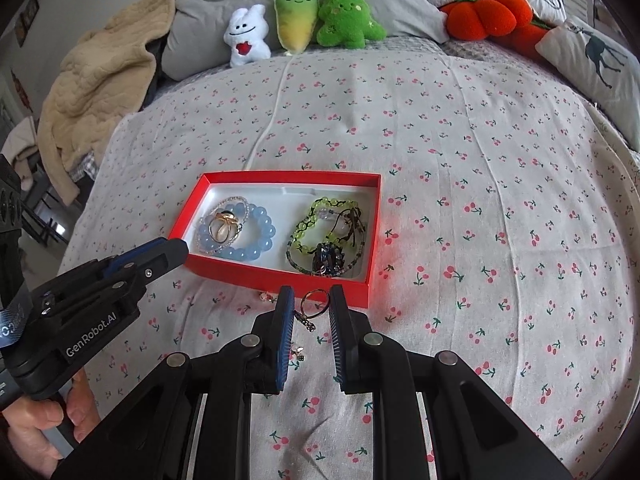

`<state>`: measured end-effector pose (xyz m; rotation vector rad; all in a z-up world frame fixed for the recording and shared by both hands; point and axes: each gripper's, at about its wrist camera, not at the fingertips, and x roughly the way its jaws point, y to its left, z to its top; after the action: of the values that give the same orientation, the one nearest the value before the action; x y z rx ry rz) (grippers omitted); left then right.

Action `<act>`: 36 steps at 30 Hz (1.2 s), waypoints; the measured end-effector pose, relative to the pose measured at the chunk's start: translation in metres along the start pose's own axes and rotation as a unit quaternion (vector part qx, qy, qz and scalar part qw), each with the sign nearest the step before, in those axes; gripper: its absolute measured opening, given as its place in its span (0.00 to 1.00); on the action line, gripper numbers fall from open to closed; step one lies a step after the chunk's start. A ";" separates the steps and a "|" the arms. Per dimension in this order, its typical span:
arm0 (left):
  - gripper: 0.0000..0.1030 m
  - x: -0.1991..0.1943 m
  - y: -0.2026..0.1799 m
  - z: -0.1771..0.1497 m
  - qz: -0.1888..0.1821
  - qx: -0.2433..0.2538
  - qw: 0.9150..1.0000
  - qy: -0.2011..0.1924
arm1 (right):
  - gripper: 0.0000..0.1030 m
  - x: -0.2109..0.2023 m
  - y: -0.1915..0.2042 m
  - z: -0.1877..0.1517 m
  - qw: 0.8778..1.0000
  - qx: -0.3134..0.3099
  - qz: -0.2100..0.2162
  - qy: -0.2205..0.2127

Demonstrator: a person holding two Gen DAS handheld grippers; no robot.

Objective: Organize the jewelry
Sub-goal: 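Carry the silver ring with left tool while right tool carries gold earring to box, then drop the silver ring in box with left tool while right drops gold earring in box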

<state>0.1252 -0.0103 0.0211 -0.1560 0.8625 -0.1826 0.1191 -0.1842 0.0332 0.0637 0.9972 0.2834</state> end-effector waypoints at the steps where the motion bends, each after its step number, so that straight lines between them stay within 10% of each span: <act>1: 0.17 0.003 0.000 0.001 0.003 0.002 1.000 -0.002 | 0.18 0.001 -0.001 0.001 1.000 0.000 0.000 -0.001; 15: 0.17 0.026 0.002 0.007 0.030 0.034 0.999 -0.022 | 0.18 0.007 -0.014 0.007 1.000 0.011 -0.006 -0.013; 36: 0.51 -0.016 0.024 -0.009 0.045 0.031 0.998 0.002 | 0.18 0.023 -0.010 0.026 0.999 0.029 -0.015 -0.024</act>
<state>0.1105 0.0164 0.0224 -0.0585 0.8652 -0.1253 0.1548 -0.1859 0.0269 0.1078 0.9571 0.2239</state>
